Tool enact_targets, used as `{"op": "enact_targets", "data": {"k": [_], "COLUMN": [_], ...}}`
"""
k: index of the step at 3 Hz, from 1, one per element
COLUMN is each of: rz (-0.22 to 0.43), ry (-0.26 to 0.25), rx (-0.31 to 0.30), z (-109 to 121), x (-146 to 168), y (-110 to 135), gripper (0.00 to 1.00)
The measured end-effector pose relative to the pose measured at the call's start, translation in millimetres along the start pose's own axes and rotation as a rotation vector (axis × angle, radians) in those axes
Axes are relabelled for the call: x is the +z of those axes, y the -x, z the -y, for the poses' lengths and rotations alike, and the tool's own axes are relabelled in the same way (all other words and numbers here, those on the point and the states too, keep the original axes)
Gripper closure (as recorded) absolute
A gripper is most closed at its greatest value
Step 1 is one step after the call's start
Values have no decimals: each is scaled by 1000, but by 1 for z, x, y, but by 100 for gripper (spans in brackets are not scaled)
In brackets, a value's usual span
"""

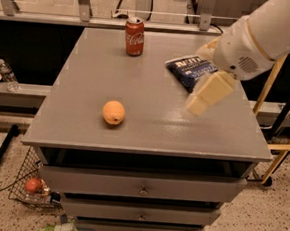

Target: Pick orange

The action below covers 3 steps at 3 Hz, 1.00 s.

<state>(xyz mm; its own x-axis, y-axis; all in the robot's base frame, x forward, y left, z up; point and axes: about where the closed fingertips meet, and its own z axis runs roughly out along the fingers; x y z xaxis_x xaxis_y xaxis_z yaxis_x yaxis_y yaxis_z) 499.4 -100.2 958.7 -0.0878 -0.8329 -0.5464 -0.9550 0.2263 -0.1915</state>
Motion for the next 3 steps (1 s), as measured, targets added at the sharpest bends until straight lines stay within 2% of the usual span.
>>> {"op": "enact_targets", "data": {"k": [1,2,3], "rz": [127,198,220], "ry": [54,116,194], "rx": [-114,-203,-282], "z": [2,-6,-21], "x": [61,94,125], "y": [64,91,107], "gripper": [0,0,0]}}
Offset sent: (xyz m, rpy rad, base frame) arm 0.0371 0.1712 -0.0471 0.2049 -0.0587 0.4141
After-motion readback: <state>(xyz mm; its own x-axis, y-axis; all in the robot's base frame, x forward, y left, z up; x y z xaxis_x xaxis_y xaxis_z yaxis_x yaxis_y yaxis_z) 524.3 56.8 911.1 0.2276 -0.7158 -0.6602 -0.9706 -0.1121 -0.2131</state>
